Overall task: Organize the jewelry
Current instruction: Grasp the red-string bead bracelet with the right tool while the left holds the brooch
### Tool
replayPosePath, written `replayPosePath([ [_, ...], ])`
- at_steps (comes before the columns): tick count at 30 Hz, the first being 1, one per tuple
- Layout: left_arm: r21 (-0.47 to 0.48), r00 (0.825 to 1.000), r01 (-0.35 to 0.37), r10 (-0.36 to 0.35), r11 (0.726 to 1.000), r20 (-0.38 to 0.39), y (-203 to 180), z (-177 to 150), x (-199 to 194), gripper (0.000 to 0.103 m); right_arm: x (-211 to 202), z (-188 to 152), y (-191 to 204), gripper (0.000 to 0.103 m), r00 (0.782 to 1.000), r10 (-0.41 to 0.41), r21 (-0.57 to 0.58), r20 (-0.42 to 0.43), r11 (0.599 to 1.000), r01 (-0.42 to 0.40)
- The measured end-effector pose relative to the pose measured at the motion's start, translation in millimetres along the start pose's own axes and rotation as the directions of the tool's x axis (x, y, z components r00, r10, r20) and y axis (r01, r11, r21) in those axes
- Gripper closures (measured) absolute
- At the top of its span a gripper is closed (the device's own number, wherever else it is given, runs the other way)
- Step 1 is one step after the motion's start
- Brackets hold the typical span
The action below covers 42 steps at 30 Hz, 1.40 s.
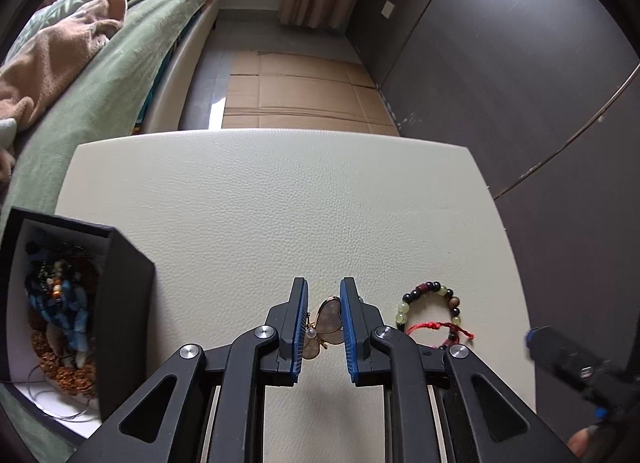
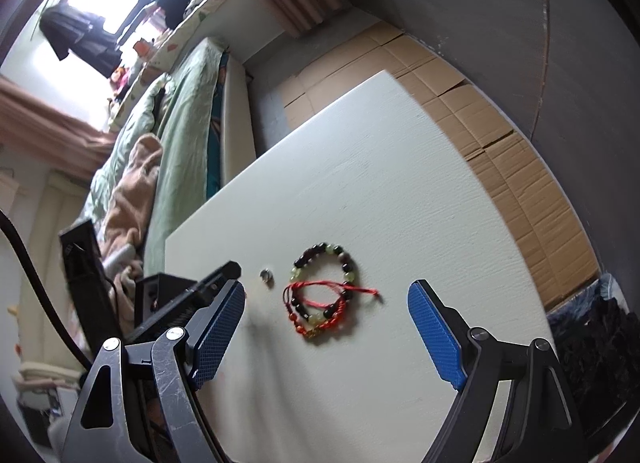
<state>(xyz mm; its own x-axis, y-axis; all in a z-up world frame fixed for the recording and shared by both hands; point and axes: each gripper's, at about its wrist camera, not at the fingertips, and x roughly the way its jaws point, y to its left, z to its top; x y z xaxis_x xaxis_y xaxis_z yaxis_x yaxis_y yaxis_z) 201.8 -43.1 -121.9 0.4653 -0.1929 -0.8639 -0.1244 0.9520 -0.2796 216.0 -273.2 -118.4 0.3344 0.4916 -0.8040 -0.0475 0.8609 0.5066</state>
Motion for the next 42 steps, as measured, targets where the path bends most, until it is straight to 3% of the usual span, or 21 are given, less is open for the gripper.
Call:
replayPosePath([
  [1,-0.002,1.000,0.004,-0.004,1.000,0.004,1.4,-0.5,-2.4,0.086,2.7,-1.4,3.7,0.019,1.000,-0.005,-0.017,-0.006,1.000,0.004],
  [3,-0.011,1.000,0.017,-0.017,1.000,0.013,6.3,-0.7,-9.3,0.086,7.5,-4.2,8.6,0.034,1.000,-0.008,-0.039,-0.019,0.999,0.007],
  [9,-0.038,0.998,0.037,-0.036,0.999,0.047,23.0,0.3,-29.7,0.086,31.3,-6.6,13.4,0.052,0.996,-0.049,-0.070,-0.070,0.997,0.044],
  [16,-0.051,0.995,0.050,-0.046,0.997,0.083,38.1,0.5,-49.7,0.086,45.4,-6.5,14.9,0.053,0.986,-0.149,-0.102,-0.072,0.985,0.141],
  [22,-0.061,0.994,0.045,-0.039,0.997,0.105,49.4,0.2,-61.5,0.086,54.6,-10.8,18.0,0.085,0.971,-0.223,-0.154,-0.086,0.966,0.208],
  [25,-0.064,0.993,0.046,-0.038,0.997,0.113,54.1,-1.3,-67.4,0.086,50.9,-13.0,14.7,0.096,0.975,-0.203,-0.138,-0.086,0.972,0.191],
  [35,-0.073,0.990,0.039,-0.029,0.997,0.137,68.6,-5.2,-84.0,0.086,26.2,-15.4,14.6,0.097,0.987,-0.151,-0.133,-0.062,0.981,0.142],
  [42,-0.092,0.983,0.039,-0.022,0.995,0.184,83.0,-4.0,-105.1,0.086,-2.6,-11.6,29.1,0.097,1.000,0.003,-0.133,0.027,0.991,0.000],
])
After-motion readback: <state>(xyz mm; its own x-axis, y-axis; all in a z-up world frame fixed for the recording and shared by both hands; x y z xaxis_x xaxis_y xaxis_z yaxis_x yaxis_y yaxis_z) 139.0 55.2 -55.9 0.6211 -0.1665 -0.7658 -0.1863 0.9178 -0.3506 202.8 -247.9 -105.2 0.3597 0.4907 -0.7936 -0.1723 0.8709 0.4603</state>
